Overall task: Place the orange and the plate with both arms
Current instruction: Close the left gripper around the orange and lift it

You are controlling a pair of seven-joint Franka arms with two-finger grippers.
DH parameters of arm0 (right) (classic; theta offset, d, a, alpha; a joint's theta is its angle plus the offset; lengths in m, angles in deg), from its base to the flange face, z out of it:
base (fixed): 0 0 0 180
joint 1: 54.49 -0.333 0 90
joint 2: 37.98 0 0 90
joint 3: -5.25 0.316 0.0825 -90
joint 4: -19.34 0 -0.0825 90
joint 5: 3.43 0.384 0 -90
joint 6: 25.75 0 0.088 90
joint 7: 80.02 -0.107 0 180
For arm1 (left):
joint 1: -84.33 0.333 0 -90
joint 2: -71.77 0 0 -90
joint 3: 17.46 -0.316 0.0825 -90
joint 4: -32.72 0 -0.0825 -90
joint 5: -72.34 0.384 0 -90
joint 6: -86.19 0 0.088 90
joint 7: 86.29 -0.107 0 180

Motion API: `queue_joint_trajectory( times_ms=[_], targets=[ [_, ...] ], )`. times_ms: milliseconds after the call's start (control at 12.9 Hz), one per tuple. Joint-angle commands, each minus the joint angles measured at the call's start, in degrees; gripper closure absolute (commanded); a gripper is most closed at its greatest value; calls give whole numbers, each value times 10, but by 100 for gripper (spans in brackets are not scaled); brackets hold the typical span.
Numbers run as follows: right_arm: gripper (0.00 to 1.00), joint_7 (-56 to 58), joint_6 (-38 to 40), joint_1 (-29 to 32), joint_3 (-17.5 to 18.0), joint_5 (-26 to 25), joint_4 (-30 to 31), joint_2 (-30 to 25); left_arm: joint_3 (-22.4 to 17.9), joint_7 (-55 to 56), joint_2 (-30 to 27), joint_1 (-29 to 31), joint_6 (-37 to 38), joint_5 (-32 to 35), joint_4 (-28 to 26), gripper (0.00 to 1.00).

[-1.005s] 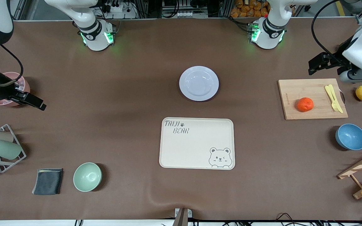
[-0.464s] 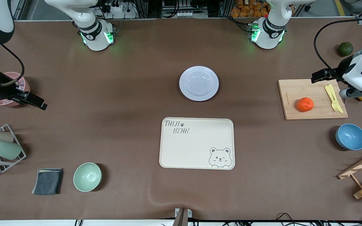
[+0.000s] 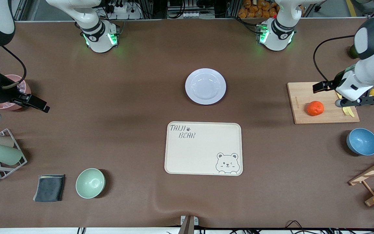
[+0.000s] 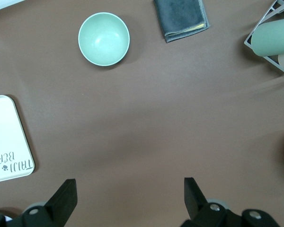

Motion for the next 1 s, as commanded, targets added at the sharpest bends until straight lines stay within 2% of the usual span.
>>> queue_joint_trajectory(
  times_ms=[0,309,541,695,927],
  targets=[
    [0,-3,4,-7,-4,7,4,-2,3,-12,-17,28,-78,11,-69,0],
    [0,-3,0,-8,-3,7,14,-2,3,4,19,70,-117,11,-76,0],
    [0,-3,-4,-13,-3,9,16,0,3,58,36,76,-170,11,-102,0],
    [0,-3,-7,-13,-4,31,16,4,2,65,49,77,-207,11,-118,0],
    [0,-3,-12,-13,-3,33,17,5,3,66,76,96,-246,11,-118,0]
  ],
)
